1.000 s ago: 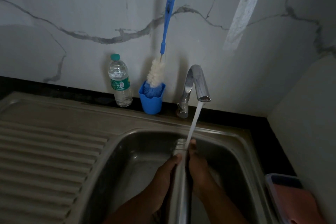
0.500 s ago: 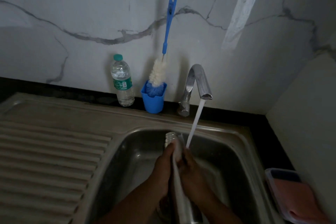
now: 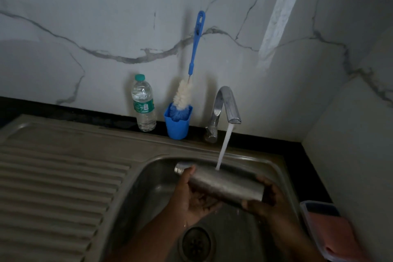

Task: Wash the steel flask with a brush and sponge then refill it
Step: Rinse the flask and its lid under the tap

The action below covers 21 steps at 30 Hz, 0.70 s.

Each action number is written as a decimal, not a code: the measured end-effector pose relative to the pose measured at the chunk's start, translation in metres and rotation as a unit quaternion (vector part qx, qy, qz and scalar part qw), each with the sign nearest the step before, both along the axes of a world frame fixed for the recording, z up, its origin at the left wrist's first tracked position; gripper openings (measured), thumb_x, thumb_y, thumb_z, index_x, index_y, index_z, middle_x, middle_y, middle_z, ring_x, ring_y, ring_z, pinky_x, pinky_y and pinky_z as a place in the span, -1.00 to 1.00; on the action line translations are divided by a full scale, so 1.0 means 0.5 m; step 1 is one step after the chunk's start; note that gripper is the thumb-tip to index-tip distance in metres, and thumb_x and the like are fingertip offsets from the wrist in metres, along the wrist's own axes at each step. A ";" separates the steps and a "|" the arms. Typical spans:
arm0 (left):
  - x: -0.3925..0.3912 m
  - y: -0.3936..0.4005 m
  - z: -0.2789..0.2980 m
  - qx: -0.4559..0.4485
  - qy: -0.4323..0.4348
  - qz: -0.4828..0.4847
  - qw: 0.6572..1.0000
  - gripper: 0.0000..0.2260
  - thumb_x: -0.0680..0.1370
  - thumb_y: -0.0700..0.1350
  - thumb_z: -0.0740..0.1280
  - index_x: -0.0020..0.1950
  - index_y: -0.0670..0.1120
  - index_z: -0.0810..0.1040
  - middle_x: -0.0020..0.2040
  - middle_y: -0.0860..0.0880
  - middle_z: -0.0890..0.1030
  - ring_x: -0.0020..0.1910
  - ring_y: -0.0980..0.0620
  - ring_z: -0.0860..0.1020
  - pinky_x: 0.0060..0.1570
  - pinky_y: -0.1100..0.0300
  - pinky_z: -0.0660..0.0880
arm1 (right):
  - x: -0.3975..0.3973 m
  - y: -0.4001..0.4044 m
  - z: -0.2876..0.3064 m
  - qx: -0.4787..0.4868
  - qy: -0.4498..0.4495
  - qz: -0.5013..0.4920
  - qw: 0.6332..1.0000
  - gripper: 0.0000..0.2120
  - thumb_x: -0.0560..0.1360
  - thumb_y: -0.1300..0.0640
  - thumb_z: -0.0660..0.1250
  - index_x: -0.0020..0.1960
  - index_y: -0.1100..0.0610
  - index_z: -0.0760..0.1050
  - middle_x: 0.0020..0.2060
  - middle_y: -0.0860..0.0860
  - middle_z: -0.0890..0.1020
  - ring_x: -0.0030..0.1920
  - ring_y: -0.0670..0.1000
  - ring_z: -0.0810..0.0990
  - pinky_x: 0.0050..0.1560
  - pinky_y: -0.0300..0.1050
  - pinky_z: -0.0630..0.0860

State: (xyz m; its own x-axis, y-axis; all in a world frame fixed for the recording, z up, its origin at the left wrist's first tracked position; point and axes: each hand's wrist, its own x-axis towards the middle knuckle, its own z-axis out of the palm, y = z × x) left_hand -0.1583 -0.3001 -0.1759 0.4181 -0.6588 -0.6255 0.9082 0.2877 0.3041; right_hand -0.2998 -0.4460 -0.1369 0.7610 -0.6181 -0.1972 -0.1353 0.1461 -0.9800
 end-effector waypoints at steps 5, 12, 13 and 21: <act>-0.035 -0.008 -0.010 0.119 0.001 -0.123 0.985 -0.17 0.25 0.32 0.48 0.28 -0.26 0.51 0.12 -0.25 0.58 0.08 -0.27 0.55 0.01 -0.13 0.54 | 0.045 -0.026 0.052 0.038 -0.047 -0.084 0.995 -0.44 0.34 0.43 0.40 0.24 0.06 0.41 0.09 -0.04 0.54 0.10 0.10 0.53 -0.09 0.09 0.58; 0.001 0.027 -0.031 0.414 -0.635 -0.205 0.620 0.25 0.02 0.55 0.41 0.58 0.07 0.05 0.54 0.07 0.14 0.53 0.00 0.11 0.48 -0.05 0.18 | 0.093 -0.050 0.072 -0.051 -0.013 -0.052 0.997 -0.40 0.34 0.38 0.45 0.26 0.02 0.34 0.11 -0.02 0.51 0.02 0.03 0.54 -0.19 -0.04 0.53; 0.009 0.024 -0.017 0.384 -0.678 -0.230 0.583 0.14 0.09 0.49 0.45 0.55 0.12 0.08 0.51 0.11 0.21 0.49 0.05 0.19 0.45 0.01 0.22 | 0.102 -0.047 0.072 -0.055 -0.011 -0.039 0.998 -0.40 0.33 0.37 0.46 0.28 0.03 0.35 0.13 0.01 0.52 0.01 0.05 0.55 -0.20 -0.04 0.54; 0.044 -0.022 -0.061 0.188 -0.525 -0.165 0.813 -0.36 0.12 0.09 0.64 0.14 0.07 0.50 0.08 0.06 0.62 0.04 0.01 0.58 -0.03 0.25 0.50 | 0.145 0.016 0.006 -0.309 0.024 -0.018 0.951 -0.50 0.56 -0.08 0.24 0.46 -0.02 0.27 0.41 0.08 0.39 0.33 0.12 0.46 0.28 0.03 0.44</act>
State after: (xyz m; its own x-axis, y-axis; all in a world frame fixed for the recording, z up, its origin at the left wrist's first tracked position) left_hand -0.1365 -0.3112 -0.2066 0.6907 -0.6886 -0.2206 0.0991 -0.2120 0.9722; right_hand -0.2274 -0.4379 -0.1337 0.7366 -0.6524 0.1782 -0.1874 -0.4501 -0.8731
